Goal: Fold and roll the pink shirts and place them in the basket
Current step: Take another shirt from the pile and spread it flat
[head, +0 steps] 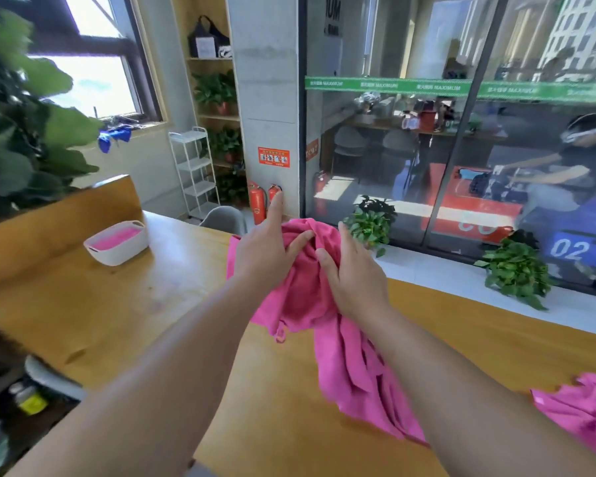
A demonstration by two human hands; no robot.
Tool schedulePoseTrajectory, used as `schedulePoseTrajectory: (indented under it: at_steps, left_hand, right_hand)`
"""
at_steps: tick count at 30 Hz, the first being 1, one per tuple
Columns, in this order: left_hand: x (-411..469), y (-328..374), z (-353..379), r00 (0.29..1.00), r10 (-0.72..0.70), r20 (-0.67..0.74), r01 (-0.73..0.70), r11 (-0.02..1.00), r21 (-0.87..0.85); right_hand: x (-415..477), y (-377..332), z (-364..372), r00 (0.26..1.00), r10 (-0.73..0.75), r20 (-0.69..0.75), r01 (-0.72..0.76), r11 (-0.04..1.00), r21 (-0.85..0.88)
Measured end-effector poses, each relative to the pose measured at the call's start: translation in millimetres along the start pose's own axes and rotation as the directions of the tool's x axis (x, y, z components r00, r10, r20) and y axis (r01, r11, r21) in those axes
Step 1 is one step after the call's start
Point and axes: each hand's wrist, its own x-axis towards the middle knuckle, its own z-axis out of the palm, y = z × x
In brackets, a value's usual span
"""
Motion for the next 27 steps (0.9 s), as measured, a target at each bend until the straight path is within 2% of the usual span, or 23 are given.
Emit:
schedulePoseTrajectory:
  at_steps: [4,8,12,15,18,20,22,24,27]
  left_hand:
    - [14,-13,-26,0.999,-0.035,-0.029,0.035,0.999,0.009]
    - [27,-6,-18,0.997,-0.070,0.022,0.071,0.996,-0.045]
    - [42,16,27,0.973,-0.119,0.196,0.150,0.977,-0.153]
    - [51,40,78,0.925,-0.100,0.365,0.182,0.963,-0.198]
    - [44,58,138,0.849,-0.031,0.528,0.159,0.967,-0.200]
    - [25,62,182,0.772,0.011,0.636,0.097,0.986,-0.135]
    - [-6,61,223,0.670,0.035,0.741,0.002,0.999,-0.049]
    - [-44,55,259,0.554,0.083,0.828,-0.101,0.994,-0.032]
    - [-98,43,293,0.462,0.119,0.879,-0.148,0.987,-0.056]
  right_hand:
    - [21,-26,9,0.998,-0.066,0.006,0.066,0.997,0.033]
    - [35,-8,3,0.998,-0.060,0.003,0.059,0.998,0.028]
    - [42,48,-13,1.000,0.014,-0.006,-0.015,1.000,-0.019]
    - [39,103,-25,0.998,0.067,-0.011,-0.068,0.994,-0.081]
    - [17,169,-28,0.986,0.166,0.009,-0.163,0.975,-0.152]
    - [-9,217,-24,0.957,0.280,0.077,-0.261,0.944,-0.201]
    - [-44,260,-19,0.906,0.378,0.192,-0.324,0.909,-0.263]
    - [-81,291,-12,0.844,0.419,0.333,-0.329,0.897,-0.295]
    - [-126,313,-1,0.758,0.396,0.518,-0.281,0.915,-0.289]
